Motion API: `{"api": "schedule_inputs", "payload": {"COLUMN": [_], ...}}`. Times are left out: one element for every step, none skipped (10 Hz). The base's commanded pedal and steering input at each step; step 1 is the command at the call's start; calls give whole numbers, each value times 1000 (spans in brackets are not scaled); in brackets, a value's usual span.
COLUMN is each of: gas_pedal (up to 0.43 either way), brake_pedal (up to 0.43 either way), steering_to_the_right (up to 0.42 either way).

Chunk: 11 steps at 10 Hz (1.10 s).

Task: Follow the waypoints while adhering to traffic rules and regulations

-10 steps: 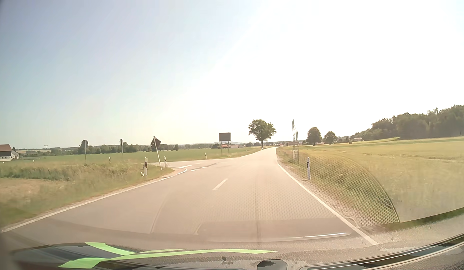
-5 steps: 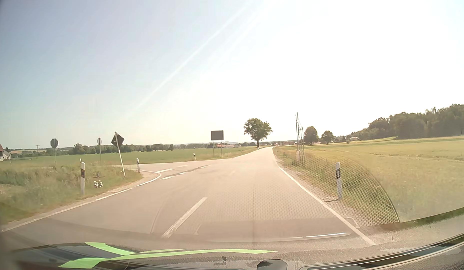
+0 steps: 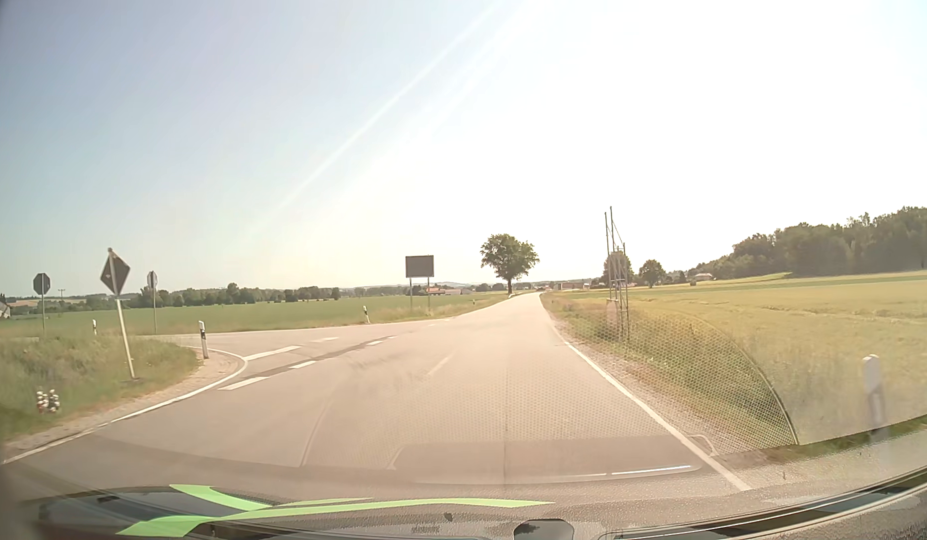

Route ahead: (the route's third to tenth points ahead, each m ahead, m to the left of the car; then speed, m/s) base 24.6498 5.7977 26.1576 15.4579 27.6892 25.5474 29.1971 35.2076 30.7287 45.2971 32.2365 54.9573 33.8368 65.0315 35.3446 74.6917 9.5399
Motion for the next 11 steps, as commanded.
{"api": "schedule_inputs", "payload": {"gas_pedal": [0,0,0,0,0,0,0,0,0,0,0], "brake_pedal": [256,256,250,238,232,232,232,226,213,195,183], "steering_to_the_right": [6,5,2,0,-4,-9,-15,-21,-28,-38,-51]}}
